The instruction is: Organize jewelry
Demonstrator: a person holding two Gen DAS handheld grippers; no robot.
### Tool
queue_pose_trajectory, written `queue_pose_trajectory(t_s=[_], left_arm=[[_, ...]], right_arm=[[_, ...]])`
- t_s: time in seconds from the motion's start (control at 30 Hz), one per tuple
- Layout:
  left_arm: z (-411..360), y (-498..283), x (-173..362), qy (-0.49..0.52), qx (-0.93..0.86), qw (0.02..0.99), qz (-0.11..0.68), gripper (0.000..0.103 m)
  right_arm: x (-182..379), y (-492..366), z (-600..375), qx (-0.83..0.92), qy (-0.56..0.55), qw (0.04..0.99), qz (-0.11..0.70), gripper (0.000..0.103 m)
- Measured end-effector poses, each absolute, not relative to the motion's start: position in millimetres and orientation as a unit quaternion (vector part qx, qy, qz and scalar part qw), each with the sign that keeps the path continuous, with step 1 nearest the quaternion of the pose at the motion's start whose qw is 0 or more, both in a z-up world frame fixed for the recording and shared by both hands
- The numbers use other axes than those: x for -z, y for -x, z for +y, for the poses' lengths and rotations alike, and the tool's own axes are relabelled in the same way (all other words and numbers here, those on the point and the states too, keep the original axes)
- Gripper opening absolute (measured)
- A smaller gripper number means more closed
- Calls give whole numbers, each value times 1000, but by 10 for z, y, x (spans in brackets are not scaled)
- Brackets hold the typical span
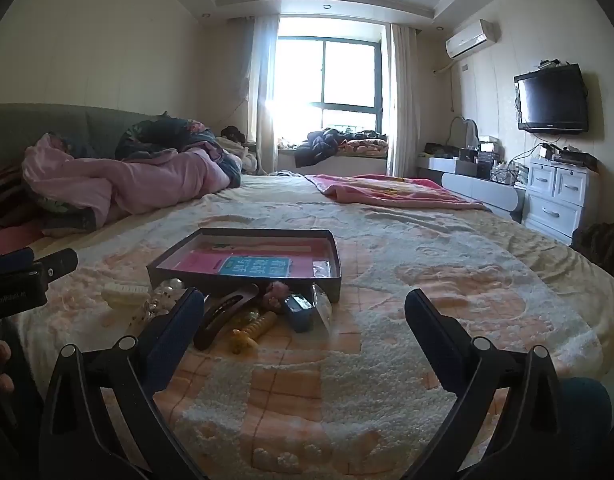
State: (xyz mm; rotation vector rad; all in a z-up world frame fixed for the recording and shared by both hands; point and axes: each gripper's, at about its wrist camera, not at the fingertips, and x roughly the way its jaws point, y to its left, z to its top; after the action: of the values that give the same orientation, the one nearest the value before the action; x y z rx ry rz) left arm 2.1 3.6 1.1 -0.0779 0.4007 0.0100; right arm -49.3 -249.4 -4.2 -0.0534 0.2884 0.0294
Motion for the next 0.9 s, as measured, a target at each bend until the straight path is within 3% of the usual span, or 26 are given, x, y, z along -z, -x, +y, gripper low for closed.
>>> queue_pose_trajectory(t_s=[0.9], left_arm=[[38, -1, -49, 39, -2, 980, 195, 93]], right_arm=[[27, 493, -2463, -16, 26, 990, 139, 97]])
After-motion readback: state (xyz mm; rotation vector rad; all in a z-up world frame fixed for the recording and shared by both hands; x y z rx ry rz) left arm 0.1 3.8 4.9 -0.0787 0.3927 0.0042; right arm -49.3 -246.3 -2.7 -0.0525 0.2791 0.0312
